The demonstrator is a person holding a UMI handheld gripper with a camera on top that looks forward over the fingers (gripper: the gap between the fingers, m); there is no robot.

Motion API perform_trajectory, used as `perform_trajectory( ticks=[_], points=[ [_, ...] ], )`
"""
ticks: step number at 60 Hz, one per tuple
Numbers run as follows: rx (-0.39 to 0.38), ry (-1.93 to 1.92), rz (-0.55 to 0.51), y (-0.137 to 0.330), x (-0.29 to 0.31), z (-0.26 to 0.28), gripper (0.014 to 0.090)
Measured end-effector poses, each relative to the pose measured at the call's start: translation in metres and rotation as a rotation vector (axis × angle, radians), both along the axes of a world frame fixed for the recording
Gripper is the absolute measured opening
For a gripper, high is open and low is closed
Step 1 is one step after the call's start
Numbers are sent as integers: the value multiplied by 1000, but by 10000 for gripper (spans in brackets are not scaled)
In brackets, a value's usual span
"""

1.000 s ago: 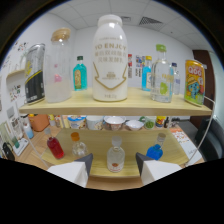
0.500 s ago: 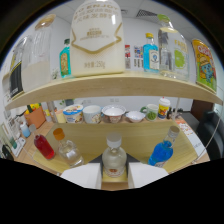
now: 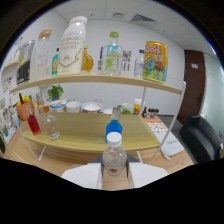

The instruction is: Make me a cup of Mojito.

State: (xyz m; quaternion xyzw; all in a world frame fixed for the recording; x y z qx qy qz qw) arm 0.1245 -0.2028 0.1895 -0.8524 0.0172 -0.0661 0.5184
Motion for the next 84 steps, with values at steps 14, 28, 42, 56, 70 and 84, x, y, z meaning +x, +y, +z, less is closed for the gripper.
perform_trajectory(
  ticks=[14,28,42,56,70,84],
  points=[
    [-73,-420,61,-19,31,-27,339],
    [-105,-1057,233,-5,31,-9,340],
    [-100,-1573,379,10,10,12,341],
    [-156,-1972,521,17,-4,7,341],
    [-156,-2018,546,16,-14,9,343],
    [-23,-1503,473,6,-26,32,343]
  ],
)
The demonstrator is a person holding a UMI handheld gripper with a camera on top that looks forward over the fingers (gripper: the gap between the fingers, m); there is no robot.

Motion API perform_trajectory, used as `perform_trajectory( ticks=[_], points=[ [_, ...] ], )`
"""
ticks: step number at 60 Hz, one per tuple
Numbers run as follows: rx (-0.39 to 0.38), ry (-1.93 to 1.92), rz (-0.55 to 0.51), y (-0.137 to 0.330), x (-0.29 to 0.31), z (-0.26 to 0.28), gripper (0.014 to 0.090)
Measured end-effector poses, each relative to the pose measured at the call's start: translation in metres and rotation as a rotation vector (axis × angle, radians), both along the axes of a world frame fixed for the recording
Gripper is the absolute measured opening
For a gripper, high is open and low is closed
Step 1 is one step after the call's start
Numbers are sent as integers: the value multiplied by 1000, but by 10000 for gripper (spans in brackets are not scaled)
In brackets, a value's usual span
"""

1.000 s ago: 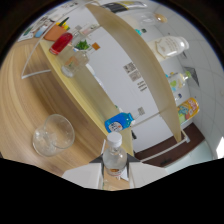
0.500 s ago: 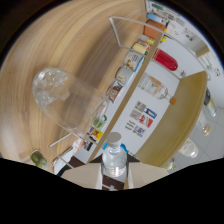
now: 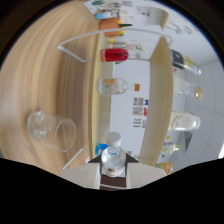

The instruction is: Make me a cup of Mojito.

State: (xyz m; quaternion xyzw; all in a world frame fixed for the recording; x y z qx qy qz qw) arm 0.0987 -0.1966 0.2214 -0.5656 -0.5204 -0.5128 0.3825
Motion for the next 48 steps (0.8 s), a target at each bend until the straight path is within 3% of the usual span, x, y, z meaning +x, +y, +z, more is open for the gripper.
perform_trajectory(
  ticks=[11,22,33,48],
  points=[
    [5,891,-112,-12,-6,9,345],
    [-54,1503,-206,-19,5,-28,344],
    [-129,1629,-352,-17,32,-109,342],
    [-207,1635,-451,-15,49,-178,341]
  ],
)
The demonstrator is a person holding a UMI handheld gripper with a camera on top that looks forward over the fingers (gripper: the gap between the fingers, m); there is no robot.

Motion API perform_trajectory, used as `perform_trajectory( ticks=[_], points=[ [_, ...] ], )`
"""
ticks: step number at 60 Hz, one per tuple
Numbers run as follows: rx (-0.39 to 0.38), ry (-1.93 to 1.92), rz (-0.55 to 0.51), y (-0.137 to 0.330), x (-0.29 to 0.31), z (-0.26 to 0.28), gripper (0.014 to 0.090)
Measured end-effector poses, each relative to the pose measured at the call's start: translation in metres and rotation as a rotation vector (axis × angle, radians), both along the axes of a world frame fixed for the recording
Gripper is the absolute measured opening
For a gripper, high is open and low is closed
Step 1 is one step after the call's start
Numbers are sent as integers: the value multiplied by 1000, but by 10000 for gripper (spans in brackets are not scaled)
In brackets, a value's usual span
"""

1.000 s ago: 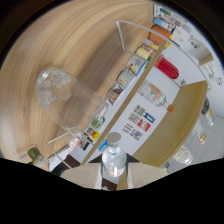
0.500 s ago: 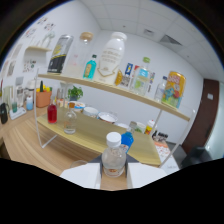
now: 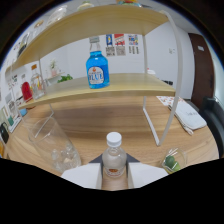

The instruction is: Make me a cup of Mojito.

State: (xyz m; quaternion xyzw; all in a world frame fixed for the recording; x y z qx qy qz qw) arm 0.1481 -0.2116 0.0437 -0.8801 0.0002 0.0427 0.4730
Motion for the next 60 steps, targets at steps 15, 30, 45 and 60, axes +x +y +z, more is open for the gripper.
perform_trajectory(
  ticks=[15,30,45,60],
  points=[
    [-41,2,-18,-1,11,-25,346],
    [-40,-118,0,0,18,-28,378],
    [-27,-147,-46,-21,25,-4,790],
    [62,-109,-102,-73,-9,71,856]
  ],
)
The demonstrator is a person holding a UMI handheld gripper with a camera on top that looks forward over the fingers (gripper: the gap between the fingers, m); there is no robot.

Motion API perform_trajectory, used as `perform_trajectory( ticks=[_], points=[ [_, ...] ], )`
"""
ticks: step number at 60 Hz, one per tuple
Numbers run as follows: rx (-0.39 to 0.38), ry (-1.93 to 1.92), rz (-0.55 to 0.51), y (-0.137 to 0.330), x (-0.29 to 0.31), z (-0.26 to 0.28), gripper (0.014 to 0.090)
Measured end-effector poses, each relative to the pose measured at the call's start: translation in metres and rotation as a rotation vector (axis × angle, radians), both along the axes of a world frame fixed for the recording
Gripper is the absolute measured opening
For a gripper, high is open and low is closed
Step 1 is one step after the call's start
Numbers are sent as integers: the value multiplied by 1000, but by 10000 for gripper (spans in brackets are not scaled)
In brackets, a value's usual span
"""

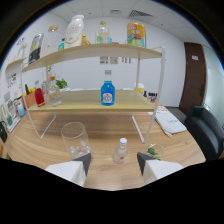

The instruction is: Make me a cup of Mojito.

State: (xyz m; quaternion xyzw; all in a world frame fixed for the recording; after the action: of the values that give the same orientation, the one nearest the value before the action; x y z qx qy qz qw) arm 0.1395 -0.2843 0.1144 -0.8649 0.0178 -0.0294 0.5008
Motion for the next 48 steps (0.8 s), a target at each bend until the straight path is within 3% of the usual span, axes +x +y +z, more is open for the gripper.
perform_trajectory(
  ticks=[21,48],
  points=[
    [16,-10,18,-64,-101,30,857],
    [255,24,117,-9,-260,223,864]
  ],
)
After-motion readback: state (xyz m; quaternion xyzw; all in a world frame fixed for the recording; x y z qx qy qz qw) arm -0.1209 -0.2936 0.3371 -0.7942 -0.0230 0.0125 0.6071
